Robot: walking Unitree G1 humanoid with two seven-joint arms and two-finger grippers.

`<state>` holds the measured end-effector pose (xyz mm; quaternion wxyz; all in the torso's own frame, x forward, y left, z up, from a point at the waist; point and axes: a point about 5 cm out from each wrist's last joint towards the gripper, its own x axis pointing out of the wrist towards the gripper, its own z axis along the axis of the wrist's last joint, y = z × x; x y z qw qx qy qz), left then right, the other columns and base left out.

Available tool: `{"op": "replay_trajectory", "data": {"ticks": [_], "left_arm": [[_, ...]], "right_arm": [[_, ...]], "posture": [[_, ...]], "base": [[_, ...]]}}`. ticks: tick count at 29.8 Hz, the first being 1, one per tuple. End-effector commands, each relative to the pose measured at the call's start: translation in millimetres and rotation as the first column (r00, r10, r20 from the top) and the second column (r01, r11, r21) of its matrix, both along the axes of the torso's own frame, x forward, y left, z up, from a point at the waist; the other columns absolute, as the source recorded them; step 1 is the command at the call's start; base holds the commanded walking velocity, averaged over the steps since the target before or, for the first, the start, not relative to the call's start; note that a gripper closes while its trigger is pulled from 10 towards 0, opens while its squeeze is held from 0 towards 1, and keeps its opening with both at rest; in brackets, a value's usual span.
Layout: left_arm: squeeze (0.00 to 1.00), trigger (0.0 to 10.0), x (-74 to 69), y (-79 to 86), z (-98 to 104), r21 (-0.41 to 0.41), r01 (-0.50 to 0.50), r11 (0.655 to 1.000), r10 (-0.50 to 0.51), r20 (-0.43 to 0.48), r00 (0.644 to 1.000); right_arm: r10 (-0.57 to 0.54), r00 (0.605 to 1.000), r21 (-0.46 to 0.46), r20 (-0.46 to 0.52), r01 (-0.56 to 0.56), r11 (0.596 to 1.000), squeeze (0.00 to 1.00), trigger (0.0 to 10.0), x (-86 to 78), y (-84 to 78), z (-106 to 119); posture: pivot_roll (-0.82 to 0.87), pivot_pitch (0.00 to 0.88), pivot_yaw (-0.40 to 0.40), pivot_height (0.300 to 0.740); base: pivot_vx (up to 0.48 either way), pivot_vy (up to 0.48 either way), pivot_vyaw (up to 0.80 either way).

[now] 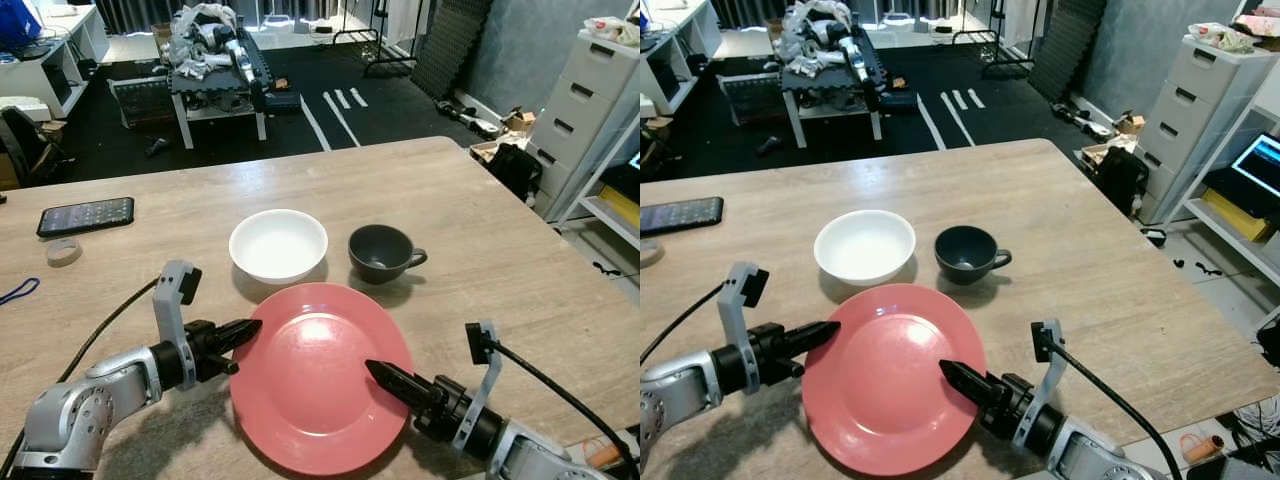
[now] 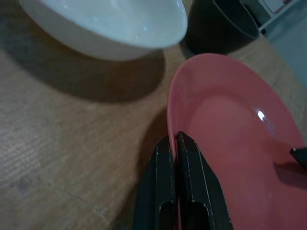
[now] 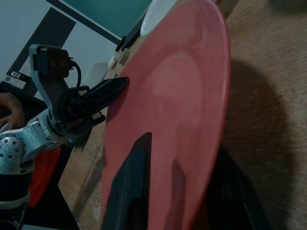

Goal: Setting the table

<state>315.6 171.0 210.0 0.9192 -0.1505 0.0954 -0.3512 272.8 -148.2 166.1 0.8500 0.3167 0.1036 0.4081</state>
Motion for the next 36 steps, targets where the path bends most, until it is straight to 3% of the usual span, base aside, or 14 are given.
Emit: {"op": "replay_trajectory", "data": {"ticks": [1,2,3,17,18,23,24,27,28,29,31,36], "left_arm": [[0.0,0.0,-0.6,-5.0,-7.5,0.02,0.01,1.0,-0.01,-0.024,1.0],[0.0,0.0,-0.6,-5.0,-7.5,0.02,0.01,1.0,-0.01,-0.024,1.0],[0.0,10.0,0.7,-3.5,-6.1,0.026,-0.001,1.0,0.001,-0.01,1.0],[0.0,10.0,6.9,-3.4,5.0,0.044,-0.062,0.997,0.058,0.078,0.995],[1.0,10.0,7.7,-4.5,8.9,0.029,-0.056,0.998,0.053,0.094,0.994],[1.0,10.0,9.6,-5.6,20.8,0.018,-0.056,0.998,0.053,0.148,0.988],[1.0,10.0,9.9,-1.9,32.6,0.045,-0.085,0.995,0.074,0.2,0.977],[1.0,10.0,9.1,0.9,38.4,0.062,-0.101,0.993,0.085,0.226,0.97],[0.0,10.0,4.8,5.9,43.4,0.073,-0.11,0.991,0.09,0.244,0.966],[0.0,10.0,-4.2,14.4,49.4,0.082,-0.121,0.989,0.096,0.259,0.961],[0.0,10.0,-9.8,17.9,50.8,0.076,-0.119,0.99,0.096,0.257,0.962],[0.0,10.0,-28.8,25.2,51.2,0.038,-0.112,0.993,0.1,0.23,0.968]], "right_arm": [[0.051,0.999,0.018,-0.013,-0.051,0.999,0.0,0.0,-2.4,11.2,-0.2],[0.051,0.999,0.018,-0.013,-0.051,0.999,0.0,0.0,-2.4,11.2,-0.2],[0.033,0.999,0.007,-0.015,-0.033,0.999,0.0,0.0,-0.8,8.7,-0.4],[0.037,0.999,-0.01,-0.029,-0.037,0.999,0.0,0.0,-3.1,7.5,-1.4],[0.031,0.999,-0.013,-0.023,-0.031,0.999,0.0,0.0,-2.5,7.2,-1.0],[0.007,1.0,-0.023,0.002,-0.007,1.0,0.0,0.0,-0.3,6.0,1.0],[-0.03,0.999,-0.041,0.044,0.032,0.999,0.0,0.0,2.8,3.9,4.8],[-0.053,0.996,-0.051,0.074,0.056,0.997,0.0,0.0,4.3,2.5,7.8],[-0.117,0.986,-0.049,0.12,0.124,0.991,0.0,10.0,8.4,-3.8,14.8],[-0.228,0.955,-0.014,0.188,0.235,0.972,0.0,10.0,13.1,-16.2,28.5],[-0.263,0.941,0.003,0.214,0.268,0.963,0.0,10.0,13.4,-21.5,35.0],[-0.241,0.933,0.096,0.266,0.223,0.97,0.0,10.0,2.8,-31.5,55.4]], "posture": [[0.04,0.239,0.121,0.74],[0.04,0.239,0.121,0.74],[0.04,0.241,0.12,0.74],[0.05,0.24,0.121,0.74],[0.05,0.24,0.12,0.74],[0.05,0.24,0.121,0.74],[0.05,0.241,0.125,0.74],[0.04,0.239,0.128,0.74],[0.05,0.24,0.131,0.74],[0.05,0.238,0.135,0.74],[0.05,0.237,0.136,0.74],[0.06,0.236,0.136,0.74]], "base": [[0.0,0.0,0.0],[0.0,0.0,0.0],[0.0,0.0,0.0],[0.0,0.0,0.0],[0.0,0.0,0.0],[0.0,0.0,0.0],[0.0,0.0,0.0],[0.0,0.0,0.0],[0.0,0.0,0.0],[0.0,0.0,0.0],[0.0,0.0,0.0],[0.0,0.0,0.0]]}}
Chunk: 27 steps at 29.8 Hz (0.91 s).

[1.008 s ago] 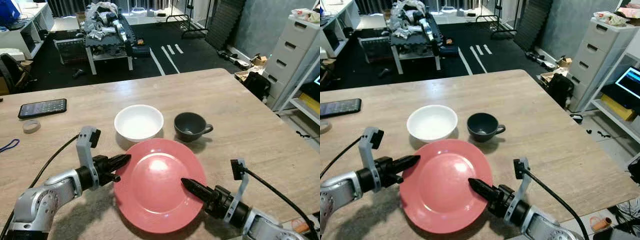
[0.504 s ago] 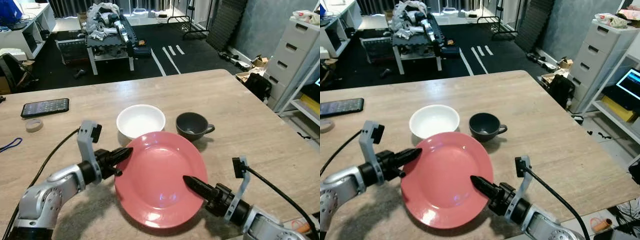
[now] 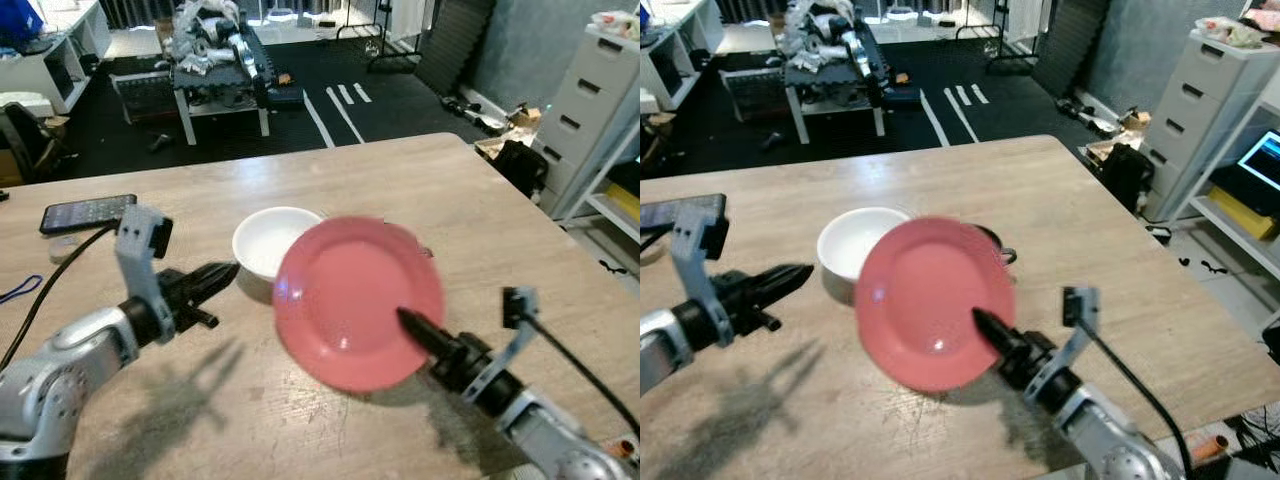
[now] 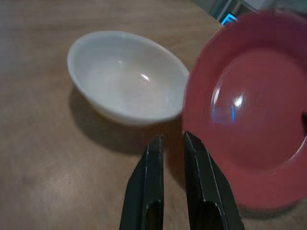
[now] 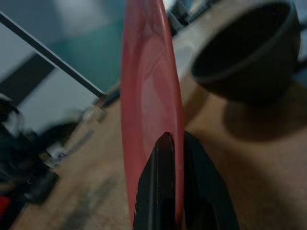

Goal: Setting the table

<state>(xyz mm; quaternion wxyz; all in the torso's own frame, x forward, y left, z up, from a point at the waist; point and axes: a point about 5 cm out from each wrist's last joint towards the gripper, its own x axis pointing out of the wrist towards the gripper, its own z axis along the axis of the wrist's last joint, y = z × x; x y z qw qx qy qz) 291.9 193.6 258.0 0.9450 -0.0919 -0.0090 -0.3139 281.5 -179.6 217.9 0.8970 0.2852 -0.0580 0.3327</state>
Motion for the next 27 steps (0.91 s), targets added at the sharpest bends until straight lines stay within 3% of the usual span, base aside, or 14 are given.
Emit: {"op": "replay_trajectory", "data": {"ticks": [1,5,8,9,10,11,12,14,16,17,18,19,22,27], "left_arm": [[0.0,10.0,-8.2,3.2,3.5,-0.01,0.006,1.0,-0.006,-0.003,1.0],[0.0,10.0,-11.0,4.3,5.9,-0.067,0.008,0.998,-0.009,-0.011,1.0],[0.0,10.0,-7.1,4.8,8.8,-0.119,-0.033,0.992,0.032,-0.005,0.999],[0.0,10.0,-3.6,5.5,9.4,-0.137,-0.074,0.988,0.074,-0.004,0.997],[0.0,10.0,-3.6,5.5,9.4,-0.137,-0.074,0.988,0.074,-0.004,0.997],[0.0,10.0,0.2,6.3,8.8,-0.13,-0.12,0.984,0.122,0.001,0.993],[0.0,10.0,0.2,6.3,8.8,-0.13,-0.12,0.984,0.122,0.001,0.993],[0.0,10.0,7.4,7.7,4.0,-0.051,-0.24,0.97,0.241,0.036,0.97],[0.0,10.0,7.0,3.3,1.6,0.042,-0.292,0.955,0.287,0.107,0.952],[0.0,10.0,4.0,0.9,1.4,0.07,-0.309,0.948,0.298,0.136,0.945],[0.0,10.0,1.5,-0.9,1.5,0.09,-0.32,0.943,0.304,0.158,0.94],[0.0,10.0,1.5,-0.9,1.5,0.09,-0.32,0.943,0.304,0.158,0.94],[0.0,10.0,-5.1,-9.8,-2.1,0.122,-0.342,0.932,0.318,0.181,0.931],[0.0,10.0,-5.4,-22.0,-5.4,0.141,-0.344,0.928,0.316,0.189,0.93]], "right_arm": [[0.061,0.998,0.043,0.033,-0.063,0.997,0.0,10.0,-9.2,-0.8,7.0],[0.15,0.987,0.081,0.062,-0.155,0.985,0.0,10.0,-17.6,-0.6,13.6],[0.139,0.988,0.123,0.071,-0.147,0.981,0.0,10.0,-16.0,-1.3,16.8],[0.069,0.994,0.141,0.082,-0.08,0.987,0.0,10.0,-10.1,-4.7,19.0],[0.069,0.994,0.141,0.082,-0.08,0.987,0.0,10.0,-10.1,-4.7,19.0],[-0.02,0.997,0.142,0.073,0.009,0.99,0.0,10.0,-2.8,-9.6,19.5],[-0.02,0.997,0.142,0.073,0.009,0.99,0.0,10.0,-2.8,-9.6,19.5],[-0.315,0.948,0.096,0.035,0.311,0.946,0.0,10.0,16.0,-26.2,18.3],[-0.553,0.833,0.056,0.035,0.55,0.833,0.0,10.0,23.2,-42.8,19.3],[-0.615,0.787,0.054,0.041,0.613,0.788,0.0,10.0,22.0,-48.6,20.6],[-0.65,0.759,0.059,0.043,0.647,0.76,0.0,10.0,20.6,-52.2,21.8],[-0.65,0.759,0.059,0.043,0.647,0.76,0.0,10.0,20.6,-52.2,21.8],[-0.702,0.707,0.024,0.087,0.703,0.711,0.0,10.0,16.7,-56.1,25.1],[-0.7,0.705,-0.005,0.111,0.705,0.709,0.0,10.0,18.6,-50.9,23.9]], "posture": [[0.06,0.237,0.133,0.74],[0.06,0.235,0.129,0.74],[0.06,0.231,0.125,0.74],[0.06,0.227,0.123,0.74],[0.06,0.227,0.123,0.74],[0.06,0.225,0.122,0.74],[0.06,0.225,0.122,0.74],[0.05,0.211,0.12,0.74],[0.05,0.197,0.122,0.74],[0.05,0.185,0.125,0.74],[0.05,0.185,0.125,0.74],[0.05,0.185,0.125,0.74],[0.05,0.164,0.128,0.74],[0.05,0.16,0.132,0.74]], "base": [[0.0,0.0,0.0],[0.0,0.0,0.0],[0.0,0.0,0.0],[0.0,0.0,0.0],[0.0,0.0,0.0],[0.0,0.0,0.0],[0.0,0.0,0.0],[0.0,0.0,0.0],[0.0,0.0,0.0],[0.0,0.0,0.0],[0.0,0.0,0.0],[0.0,0.0,0.0],[0.0,0.0,0.0],[0.0,0.0,0.0]]}}
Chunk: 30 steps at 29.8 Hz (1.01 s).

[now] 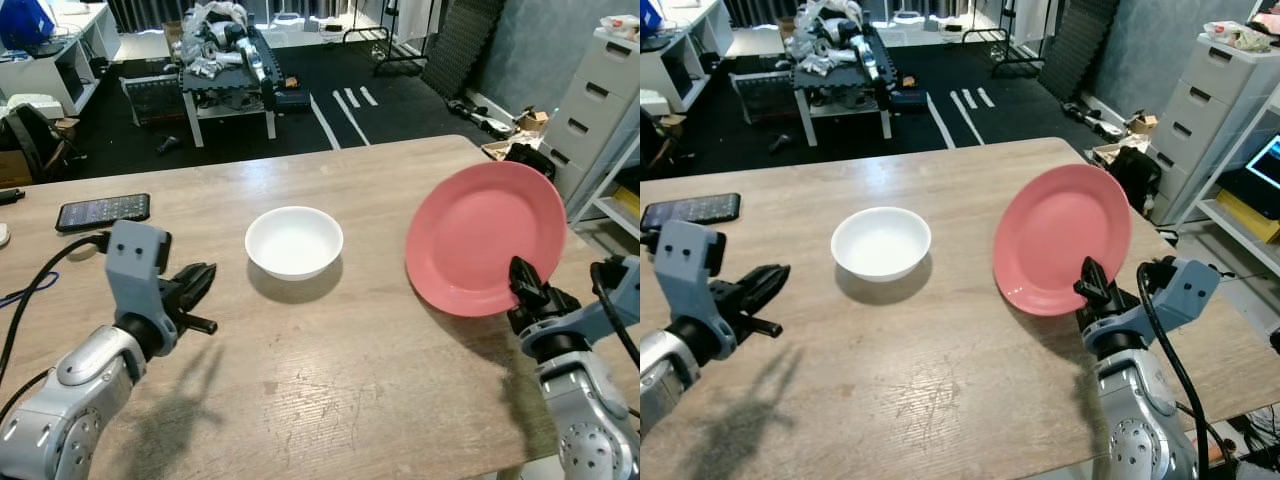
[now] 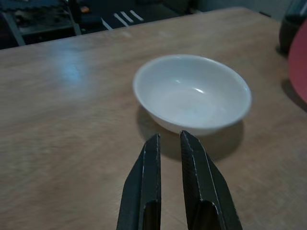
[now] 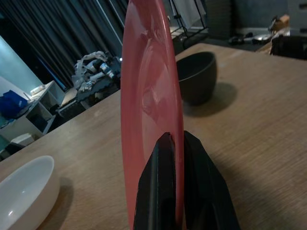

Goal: Setting the table

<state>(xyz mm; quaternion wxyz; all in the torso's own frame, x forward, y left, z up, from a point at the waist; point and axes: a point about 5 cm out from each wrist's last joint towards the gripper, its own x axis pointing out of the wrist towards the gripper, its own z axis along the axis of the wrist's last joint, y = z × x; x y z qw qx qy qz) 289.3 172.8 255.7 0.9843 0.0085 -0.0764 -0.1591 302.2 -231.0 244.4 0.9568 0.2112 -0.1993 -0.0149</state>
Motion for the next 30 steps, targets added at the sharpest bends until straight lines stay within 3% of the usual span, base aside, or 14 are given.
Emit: {"op": "replay_trajectory", "data": {"ticks": [1,9,12,16,19,23,24,25,30], "left_arm": [[0.0,10.0,-1.8,-4.9,-3.8,0.04,-0.009,0.999,0.009,0.002,1.0],[0.0,10.0,4.9,-9.0,-5.1,0.056,-0.03,0.998,0.029,0.03,0.999],[0.0,10.0,7.4,-10.8,-5.7,0.066,-0.041,0.997,0.038,0.038,0.999],[0.0,10.0,8.5,-13.9,-7.5,0.074,-0.054,0.996,0.051,0.042,0.998],[0.0,10.0,8.9,-16.4,-7.5,0.074,-0.059,0.995,0.056,0.047,0.997],[0.0,10.0,10.8,-17.8,-7.1,0.119,-0.082,0.989,0.074,0.071,0.995],[0.0,10.0,10.8,-17.8,-7.1,0.119,-0.082,0.989,0.074,0.071,0.995],[0.0,10.0,13.0,-17.5,-7.6,0.126,-0.095,0.988,0.085,0.079,0.993],[0.0,10.0,15.2,-16.4,-8.7,0.161,-0.12,0.98,0.107,0.09,0.99]], "right_arm": [[-0.007,1.0,-0.014,-0.001,0.007,1.0,0.0,10.0,-0.9,1.5,-3.0],[-0.007,0.999,-0.009,0.039,0.007,1.0,0.0,10.0,2.4,9.3,-3.6],[0.068,0.995,0.035,0.07,-0.07,0.997,0.0,10.0,0.3,17.6,-2.2],[0.099,0.988,0.109,0.121,-0.112,0.988,0.0,10.0,-1.9,14.8,5.0],[0.064,0.987,0.12,0.146,-0.082,0.989,0.0,10.0,-3.0,7.9,12.0],[-0.114,0.981,0.026,0.16,0.111,0.994,0.0,10.0,-5.0,-7.9,21.6],[-0.114,0.981,0.026,0.16,0.111,0.994,0.0,10.0,-5.0,-7.9,21.6],[-0.192,0.966,0.027,0.176,0.19,0.981,0.0,10.0,-6.0,-14.6,24.4],[-0.211,0.964,-0.005,0.163,0.215,0.977,0.0,10.0,-5.0,-12.1,20.7]], "posture": [[0.05,0.157,0.135,0.74],[0.06,0.152,0.152,0.74],[0.06,0.152,0.154,0.74],[0.06,0.154,0.155,0.74],[0.06,0.156,0.153,0.74],[0.05,0.156,0.151,0.74],[0.05,0.156,0.151,0.74],[0.05,0.154,0.152,0.74],[0.05,0.149,0.153,0.74]], "base": [[0.0,0.0,0.0],[0.0,0.0,0.0],[0.0,0.0,0.0],[0.0,0.0,0.0],[0.0,0.0,0.0],[0.0,0.0,0.0],[0.0,0.0,0.0],[0.0,0.0,0.0],[0.0,0.0,0.0]]}}
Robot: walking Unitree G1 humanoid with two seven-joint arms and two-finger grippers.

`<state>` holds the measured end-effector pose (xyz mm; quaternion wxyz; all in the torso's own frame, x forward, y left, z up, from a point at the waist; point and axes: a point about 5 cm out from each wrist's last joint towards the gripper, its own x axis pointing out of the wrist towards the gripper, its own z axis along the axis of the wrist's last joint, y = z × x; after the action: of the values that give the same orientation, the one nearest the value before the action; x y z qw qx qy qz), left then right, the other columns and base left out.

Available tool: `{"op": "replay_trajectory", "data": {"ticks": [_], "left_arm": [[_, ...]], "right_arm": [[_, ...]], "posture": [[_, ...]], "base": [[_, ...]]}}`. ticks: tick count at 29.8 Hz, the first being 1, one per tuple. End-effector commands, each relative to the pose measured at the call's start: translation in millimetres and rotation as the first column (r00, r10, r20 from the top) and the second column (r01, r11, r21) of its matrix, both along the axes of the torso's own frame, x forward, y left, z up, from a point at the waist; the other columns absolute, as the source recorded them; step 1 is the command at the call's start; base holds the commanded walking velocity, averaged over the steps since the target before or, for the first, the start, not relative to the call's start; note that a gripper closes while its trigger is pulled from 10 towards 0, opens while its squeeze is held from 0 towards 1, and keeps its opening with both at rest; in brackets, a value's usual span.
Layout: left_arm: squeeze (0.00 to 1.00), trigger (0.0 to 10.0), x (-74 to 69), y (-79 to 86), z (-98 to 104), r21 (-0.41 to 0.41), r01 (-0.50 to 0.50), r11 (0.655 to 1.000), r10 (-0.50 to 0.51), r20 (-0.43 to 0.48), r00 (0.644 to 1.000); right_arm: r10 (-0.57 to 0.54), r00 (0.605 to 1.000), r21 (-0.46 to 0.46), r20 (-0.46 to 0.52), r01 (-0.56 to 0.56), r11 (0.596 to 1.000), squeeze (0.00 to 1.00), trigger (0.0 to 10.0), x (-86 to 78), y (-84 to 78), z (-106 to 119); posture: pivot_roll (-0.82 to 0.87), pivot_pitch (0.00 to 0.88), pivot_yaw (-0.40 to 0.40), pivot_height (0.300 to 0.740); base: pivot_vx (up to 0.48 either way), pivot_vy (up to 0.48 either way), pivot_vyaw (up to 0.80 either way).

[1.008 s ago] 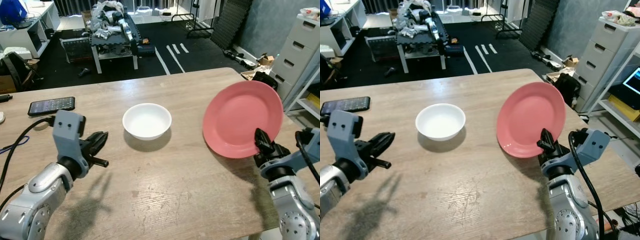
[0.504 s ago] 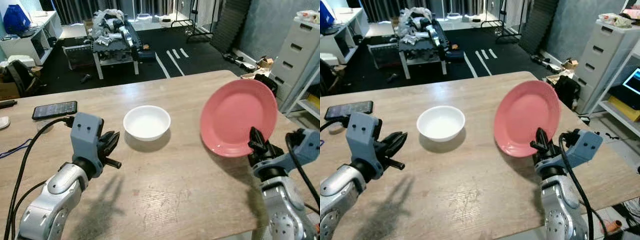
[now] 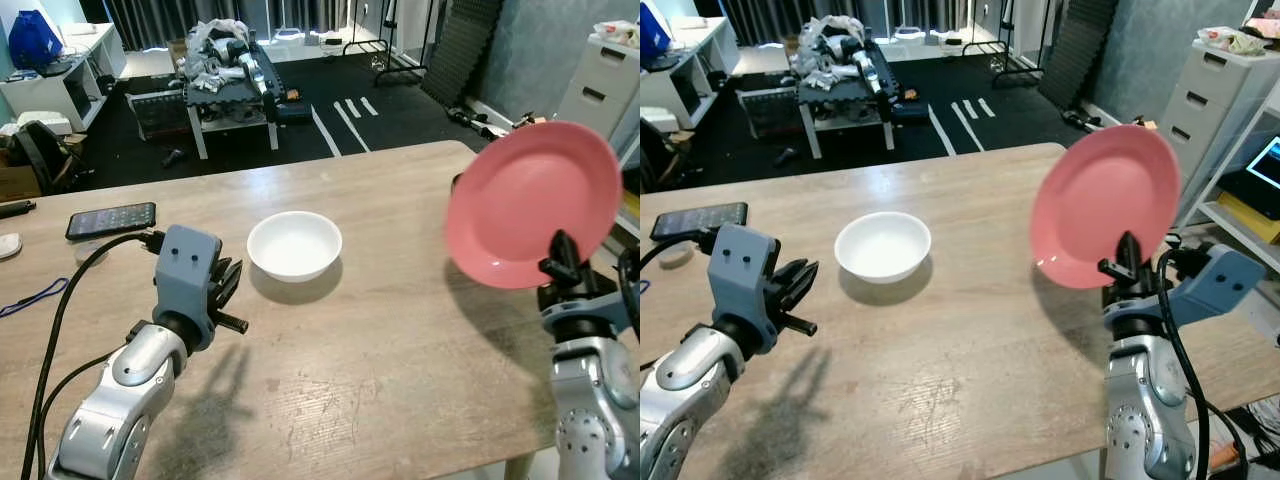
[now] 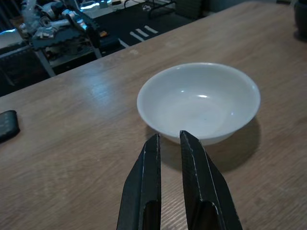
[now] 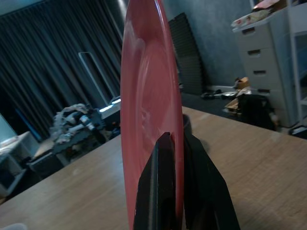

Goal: Setting the table

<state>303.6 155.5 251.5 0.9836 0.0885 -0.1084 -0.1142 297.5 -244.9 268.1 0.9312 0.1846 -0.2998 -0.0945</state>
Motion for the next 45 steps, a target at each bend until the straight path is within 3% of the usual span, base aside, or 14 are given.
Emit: {"op": "replay_trajectory", "data": {"ticks": [1,4,6,8,9,10,13,14,15,16,19,20,30,45], "left_arm": [[0.0,10.0,1.0,0.9,-4.5,0.025,-0.016,1.0,0.016,-0.008,1.0],[0.0,10.0,1.4,4.9,-8.0,0.01,-0.055,0.998,0.056,-0.036,0.998],[0.0,10.0,3.1,15.1,-9.2,-0.11,-0.151,0.982,0.141,-0.093,0.986],[0.0,10.0,2.9,17.2,-10.5,-0.138,-0.15,0.979,0.137,-0.1,0.986],[0.11,10.0,2.2,16.8,-11.4,-0.132,-0.135,0.982,0.122,-0.1,0.988],[0.85,10.0,1.4,16.2,-12.5,-0.105,-0.129,0.986,0.12,-0.092,0.989],[0.8,10.0,-0.2,13.8,-15.1,-0.039,-0.119,0.992,0.116,-0.073,0.991],[0.55,10.0,-2.3,6.9,-17.0,-0.028,-0.078,0.997,0.076,-0.068,0.995],[0.55,10.0,-2.3,6.9,-17.0,-0.028,-0.078,0.997,0.076,-0.068,0.995],[0.43,10.0,-3.2,3.7,-17.7,-0.036,-0.059,0.998,0.056,-0.076,0.996],[0.43,10.0,-3.2,3.7,-17.7,-0.036,-0.059,0.998,0.056,-0.076,0.996],[0.0,10.0,-4.6,0.2,-17.7,-0.04,-0.042,0.998,0.038,-0.083,0.996],[0.0,10.0,0.0,0.0,-17.0,-0.024,-0.06,0.998,0.059,-0.051,0.997],[0.0,10.0,1.9,2.7,-19.9,-0.024,-0.091,0.996,0.089,-0.054,0.995]], "right_arm": [[-0.01,1.0,-0.01,-0.007,0.01,1.0,0.0,10.0,-0.4,1.8,-3.1],[-0.005,1.0,0.006,-0.022,0.005,1.0,0.0,10.0,-0.8,1.3,-7.9],[-0.033,0.999,-0.02,-0.027,0.033,0.999,0.0,10.0,-2.2,-2.3,-9.1],[-0.046,0.998,-0.054,-0.031,0.044,0.998,0.0,10.0,-2.0,-2.5,-9.5],[-0.047,0.998,-0.066,-0.033,0.045,0.997,0.0,10.0,-1.8,-1.9,-9.9],[-0.04,0.999,-0.07,-0.034,0.037,0.997,0.0,10.0,-1.2,-0.6,-10.5],[-0.013,0.999,-0.074,-0.039,0.011,0.997,0.0,10.0,0.0,3.5,-12.2],[0.01,0.999,-0.07,-0.053,-0.014,0.997,0.0,10.0,2.3,7.6,-16.4],[0.01,0.999,-0.07,-0.053,-0.014,0.997,0.0,10.0,2.3,7.6,-16.4],[0.015,0.998,-0.075,-0.057,-0.019,0.997,0.0,10.0,3.0,8.8,-17.7],[0.015,0.998,-0.075,-0.057,-0.019,0.997,0.0,10.0,3.0,8.8,-17.7],[0.015,0.998,-0.082,-0.06,-0.02,0.996,0.0,10.0,3.5,9.4,-18.5],[0.067,0.984,-0.124,-0.166,-0.088,0.988,0.0,10.0,6.6,25.4,-44.8],[0.068,0.98,-0.128,-0.189,-0.093,0.987,0.0,10.0,8.5,28.5,-49.9]], "posture": [[0.05,0.149,0.153,0.74],[0.06,0.146,0.153,0.74],[0.05,0.144,0.155,0.74],[0.05,0.143,0.155,0.74],[0.05,0.143,0.155,0.74],[0.05,0.144,0.153,0.74],[0.06,0.145,0.15,0.74],[0.06,0.145,0.147,0.74],[0.06,0.145,0.147,0.74],[0.06,0.146,0.146,0.74],[0.06,0.146,0.146,0.74],[0.06,0.147,0.145,0.74],[0.05,0.145,0.141,0.74],[0.05,0.144,0.138,0.74]], "base": [[0.0,0.0,0.0],[0.0,0.0,0.0],[0.0,0.0,0.0],[0.0,0.0,0.0],[0.0,0.0,0.0],[0.0,0.0,0.0],[0.0,0.0,0.0],[0.0,0.0,0.0],[0.0,0.0,0.0],[0.0,0.0,0.0],[0.0,0.0,0.0],[0.0,0.0,0.0],[0.0,0.0,0.0],[0.0,0.0,0.0]]}}
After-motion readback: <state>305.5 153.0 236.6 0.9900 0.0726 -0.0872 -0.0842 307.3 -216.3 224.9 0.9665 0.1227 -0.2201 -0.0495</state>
